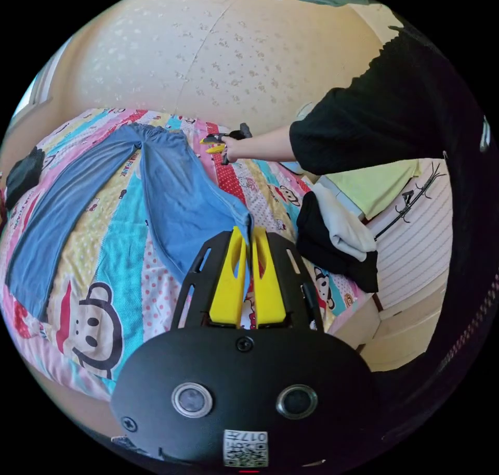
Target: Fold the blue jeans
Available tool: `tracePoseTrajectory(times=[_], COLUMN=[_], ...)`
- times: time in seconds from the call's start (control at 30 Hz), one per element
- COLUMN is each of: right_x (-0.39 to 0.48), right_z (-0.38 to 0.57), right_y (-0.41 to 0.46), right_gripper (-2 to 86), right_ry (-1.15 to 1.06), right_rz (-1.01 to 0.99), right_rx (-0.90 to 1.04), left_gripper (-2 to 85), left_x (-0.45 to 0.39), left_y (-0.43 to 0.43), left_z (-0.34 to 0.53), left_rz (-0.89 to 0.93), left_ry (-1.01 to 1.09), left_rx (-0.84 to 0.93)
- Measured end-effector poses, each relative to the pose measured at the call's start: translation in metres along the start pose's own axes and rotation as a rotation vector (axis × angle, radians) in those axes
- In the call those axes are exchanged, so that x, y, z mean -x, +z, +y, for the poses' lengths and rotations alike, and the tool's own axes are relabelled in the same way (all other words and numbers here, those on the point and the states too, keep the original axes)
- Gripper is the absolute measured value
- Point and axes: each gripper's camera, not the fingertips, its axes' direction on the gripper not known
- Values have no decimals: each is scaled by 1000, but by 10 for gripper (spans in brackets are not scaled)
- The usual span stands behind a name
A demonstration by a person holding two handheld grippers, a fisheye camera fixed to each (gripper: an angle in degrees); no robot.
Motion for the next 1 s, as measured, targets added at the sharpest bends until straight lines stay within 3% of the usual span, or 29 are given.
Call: tracePoseTrajectory(times=[0.13, 0.33, 0.5, 0.7, 1.0], right_x=[-24, -29, -41, -8, 112], right_z=[-14, -24, -17, -4, -31], right_y=[33, 78, 89, 95, 169], right_gripper=[116, 70, 17, 8, 5], right_ry=[90, 30, 79, 91, -57], right_rz=[80, 263, 55, 68, -2], right_rx=[-151, -138, -243, -397, -345], left_gripper=[-8, -8, -8, -9, -8], left_x=[45, 109, 151, 200, 295], left_y=[-8, -14, -20, -31, -75], left_z=[5, 28, 42, 56, 80], left_rz=[23, 115, 145, 190, 253], left_ry=[-95, -275, -371, -476, -639], left_rx=[-49, -107, -128, -169, -276])
